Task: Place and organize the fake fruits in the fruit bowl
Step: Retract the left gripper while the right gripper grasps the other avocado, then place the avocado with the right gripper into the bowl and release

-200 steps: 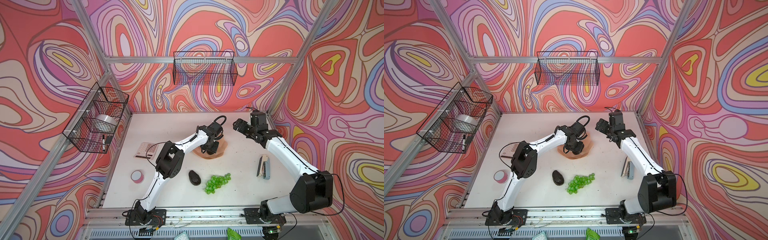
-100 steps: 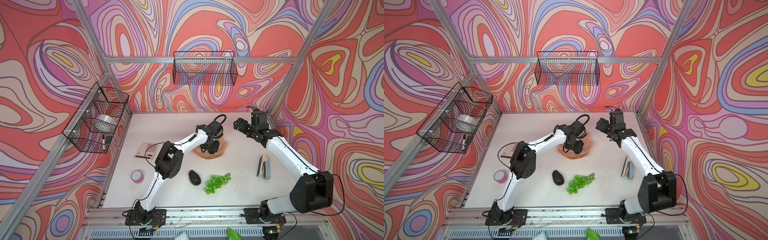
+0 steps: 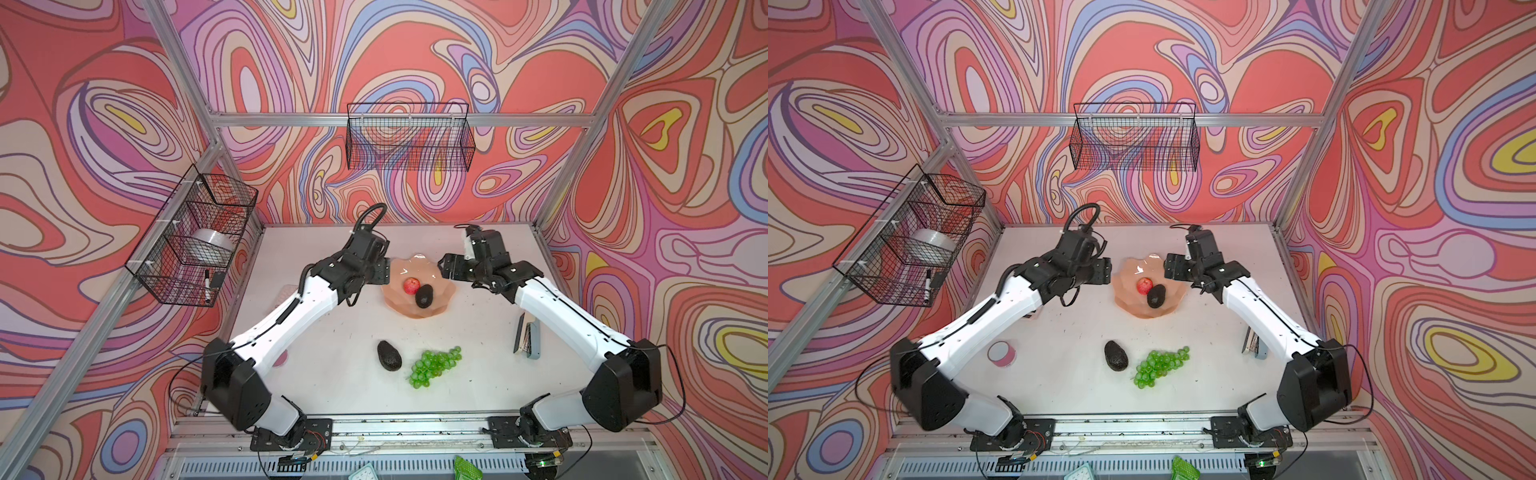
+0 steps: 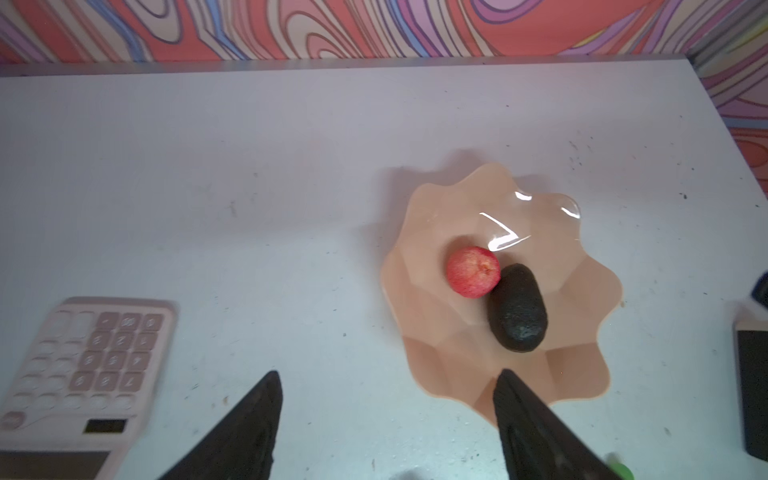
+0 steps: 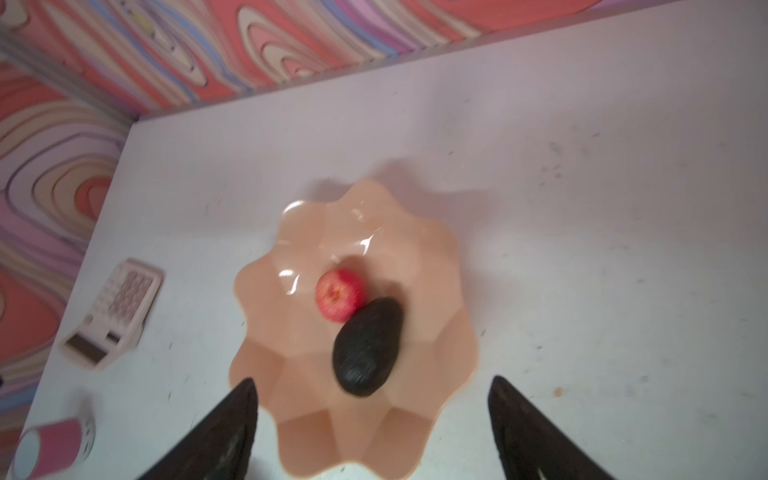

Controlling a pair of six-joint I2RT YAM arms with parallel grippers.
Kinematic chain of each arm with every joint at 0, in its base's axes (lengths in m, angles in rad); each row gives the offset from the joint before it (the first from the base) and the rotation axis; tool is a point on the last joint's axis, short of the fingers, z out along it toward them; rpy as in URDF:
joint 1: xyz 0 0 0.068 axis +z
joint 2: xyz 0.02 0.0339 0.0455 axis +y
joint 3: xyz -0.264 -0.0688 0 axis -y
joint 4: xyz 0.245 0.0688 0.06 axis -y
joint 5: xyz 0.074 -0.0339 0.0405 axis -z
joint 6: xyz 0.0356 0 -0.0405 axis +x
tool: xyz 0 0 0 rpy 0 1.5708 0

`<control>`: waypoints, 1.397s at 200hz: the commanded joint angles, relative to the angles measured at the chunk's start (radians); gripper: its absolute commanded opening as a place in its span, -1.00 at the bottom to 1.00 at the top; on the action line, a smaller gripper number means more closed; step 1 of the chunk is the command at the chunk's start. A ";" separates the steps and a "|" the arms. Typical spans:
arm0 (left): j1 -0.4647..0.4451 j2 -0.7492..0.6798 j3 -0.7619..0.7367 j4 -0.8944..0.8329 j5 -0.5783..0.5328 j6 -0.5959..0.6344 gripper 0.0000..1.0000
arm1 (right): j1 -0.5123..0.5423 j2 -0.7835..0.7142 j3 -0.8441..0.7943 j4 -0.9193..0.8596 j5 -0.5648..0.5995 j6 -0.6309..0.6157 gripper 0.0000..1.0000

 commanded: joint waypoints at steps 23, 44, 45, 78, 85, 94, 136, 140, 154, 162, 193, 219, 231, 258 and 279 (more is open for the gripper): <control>0.119 -0.227 -0.219 0.119 -0.161 0.023 0.84 | 0.274 0.043 -0.021 -0.114 0.010 -0.011 0.77; 0.191 -0.285 -0.272 0.087 -0.155 -0.012 0.89 | 0.357 0.058 -0.034 -0.124 -0.016 0.028 0.76; 0.194 -0.287 -0.274 0.085 -0.155 -0.014 0.89 | 0.360 0.059 -0.034 -0.124 -0.017 0.030 0.76; 0.266 -0.330 -0.317 0.056 -0.146 -0.053 0.94 | 0.449 0.108 -0.054 -0.117 -0.017 0.077 0.76; 0.279 -0.335 -0.325 0.054 -0.139 -0.061 0.94 | 0.465 0.119 -0.055 -0.108 -0.011 0.085 0.76; 0.295 -0.341 -0.330 0.052 -0.124 -0.070 0.94 | 0.485 0.135 -0.055 -0.100 -0.007 0.089 0.75; 0.320 -0.358 -0.347 0.033 -0.112 -0.067 0.95 | 0.538 0.232 -0.067 -0.082 -0.017 0.165 0.74; 0.321 -0.360 -0.348 0.031 -0.113 -0.066 0.96 | 0.543 0.240 -0.070 -0.076 -0.019 0.170 0.74; 0.324 -0.367 -0.355 0.025 -0.117 -0.058 0.96 | 0.558 0.271 -0.065 -0.060 -0.018 0.172 0.73; 0.325 -0.373 -0.360 0.024 -0.121 -0.055 0.96 | 0.563 0.290 -0.057 -0.058 -0.014 0.171 0.72; 0.333 -0.393 -0.370 0.009 -0.126 -0.050 0.96 | 0.566 0.374 -0.015 -0.069 0.000 0.150 0.69; 0.335 -0.407 -0.382 -0.001 -0.134 -0.050 0.96 | 0.567 0.424 0.020 -0.067 0.002 0.129 0.60; 0.337 -0.413 -0.388 -0.002 -0.135 -0.051 0.96 | 0.568 0.442 0.038 -0.069 0.004 0.122 0.52; 0.339 -0.416 -0.394 -0.002 -0.134 -0.052 0.97 | 0.566 0.449 0.057 -0.076 0.012 0.115 0.22; 0.339 -0.408 -0.393 0.002 -0.132 -0.053 0.97 | 0.565 0.422 0.078 -0.100 0.028 0.110 0.04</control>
